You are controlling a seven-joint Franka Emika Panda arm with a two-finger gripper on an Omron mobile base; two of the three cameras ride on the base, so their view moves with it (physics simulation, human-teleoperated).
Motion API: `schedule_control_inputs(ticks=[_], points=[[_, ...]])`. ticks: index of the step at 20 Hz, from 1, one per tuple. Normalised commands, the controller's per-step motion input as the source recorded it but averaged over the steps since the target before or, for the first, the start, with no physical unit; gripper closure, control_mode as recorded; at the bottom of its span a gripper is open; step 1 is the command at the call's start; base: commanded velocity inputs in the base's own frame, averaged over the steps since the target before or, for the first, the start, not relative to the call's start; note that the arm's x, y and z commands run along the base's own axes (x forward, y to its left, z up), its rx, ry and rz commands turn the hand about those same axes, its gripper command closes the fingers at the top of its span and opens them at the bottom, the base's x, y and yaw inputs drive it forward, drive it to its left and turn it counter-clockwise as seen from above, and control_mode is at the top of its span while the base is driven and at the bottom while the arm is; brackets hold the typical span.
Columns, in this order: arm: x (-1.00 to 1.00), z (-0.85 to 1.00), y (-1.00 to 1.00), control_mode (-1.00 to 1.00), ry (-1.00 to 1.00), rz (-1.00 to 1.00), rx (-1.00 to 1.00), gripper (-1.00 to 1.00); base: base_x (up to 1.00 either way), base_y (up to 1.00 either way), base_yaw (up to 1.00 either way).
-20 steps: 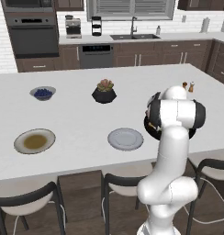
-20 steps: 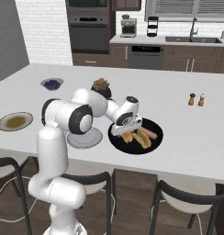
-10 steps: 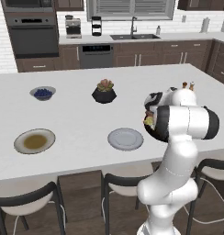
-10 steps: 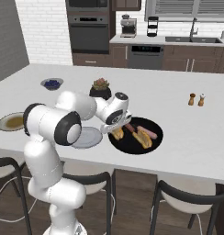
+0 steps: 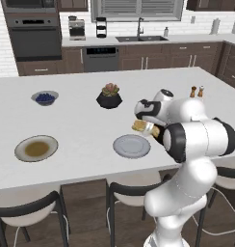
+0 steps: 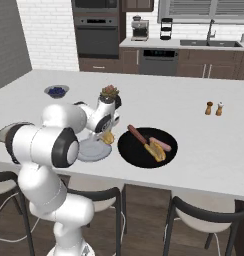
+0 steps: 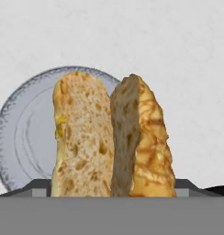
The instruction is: Place one bun and one sausage from the bowl on each plate.
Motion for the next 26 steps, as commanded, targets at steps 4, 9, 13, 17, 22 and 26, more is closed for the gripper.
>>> schedule_control_inputs(ticks=[4, 9, 13, 17, 22, 26], points=[[0.0, 0.08, 0.87, -1.0, 0.0, 0.24, -0.06, 1.0, 0.0, 0.0, 0.0], [0.0, -0.21, 0.14, -1.0, 0.04, 0.2, -0.09, 1.0, 0.0, 0.0, 0.0], [0.0, -0.33, 0.0, -1.0, 0.05, 0.12, -0.08, 1.0, 0.0, 0.0, 0.0], [0.0, -0.28, 0.0, -1.0, 0.03, 0.09, -0.07, 1.0, 0.0, 0.0, 0.0], [0.0, -0.16, 0.0, -1.0, 0.0, 0.06, -0.03, 1.0, 0.0, 0.0, 0.0], [0.01, -0.22, 0.0, -1.0, 0.0, 0.04, -0.02, 1.0, 0.0, 0.0, 0.0]])
